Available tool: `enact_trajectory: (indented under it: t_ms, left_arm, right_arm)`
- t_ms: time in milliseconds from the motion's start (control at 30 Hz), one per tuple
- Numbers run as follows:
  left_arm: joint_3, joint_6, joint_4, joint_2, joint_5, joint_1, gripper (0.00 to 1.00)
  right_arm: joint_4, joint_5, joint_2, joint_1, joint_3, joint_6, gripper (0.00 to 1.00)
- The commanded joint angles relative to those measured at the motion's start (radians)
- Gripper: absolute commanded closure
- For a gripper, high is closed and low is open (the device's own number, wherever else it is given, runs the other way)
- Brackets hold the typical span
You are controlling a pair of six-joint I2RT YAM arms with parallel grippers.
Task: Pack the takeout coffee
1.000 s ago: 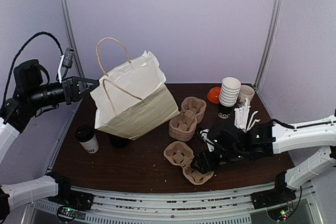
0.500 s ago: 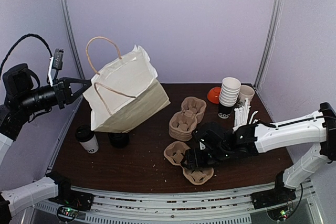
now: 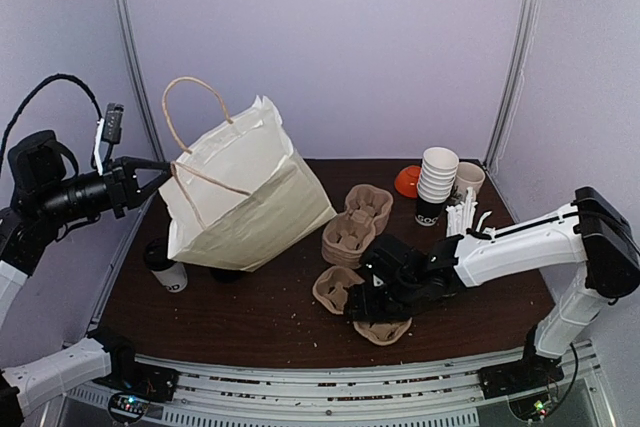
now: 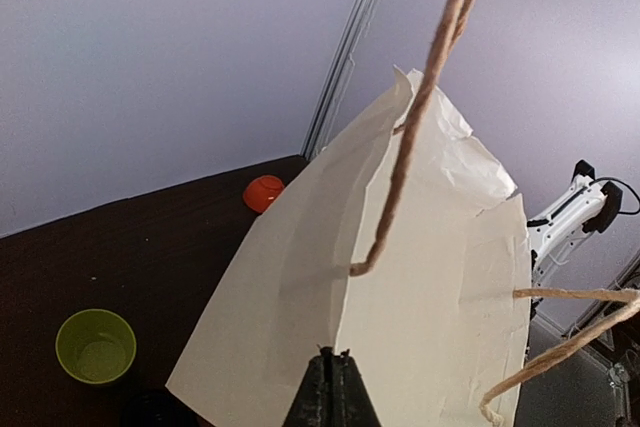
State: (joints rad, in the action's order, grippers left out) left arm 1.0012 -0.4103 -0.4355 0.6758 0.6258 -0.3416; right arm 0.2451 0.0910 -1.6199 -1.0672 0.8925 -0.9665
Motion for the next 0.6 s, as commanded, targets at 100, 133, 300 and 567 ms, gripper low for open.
enact_trajectory:
  t_ms: [100, 133, 300, 567]
  left_arm:
    - [-0.042, 0.021, 0.051, -0.018, 0.020, -0.004, 1.00]
    - [-0.049, 0.021, 0.056, -0.020, 0.022, -0.004, 1.00]
    - [-0.063, 0.021, 0.071, -0.014, 0.025, -0.003, 1.00]
    - [-0.099, 0.018, 0.108, -0.007, 0.023, -0.004, 1.00]
  right_arm:
    - [0.124, -0.006, -0.025, 0.032, 0.087, 0.189, 0.23]
    - [0.145, -0.013, -0.026, 0.034, 0.100, 0.218, 0.24]
    - [0.207, 0.008, -0.008, 0.035, 0.141, 0.265, 0.20]
    - [0.065, 0.023, 0.018, 0.036, 0.066, -0.059, 0.17]
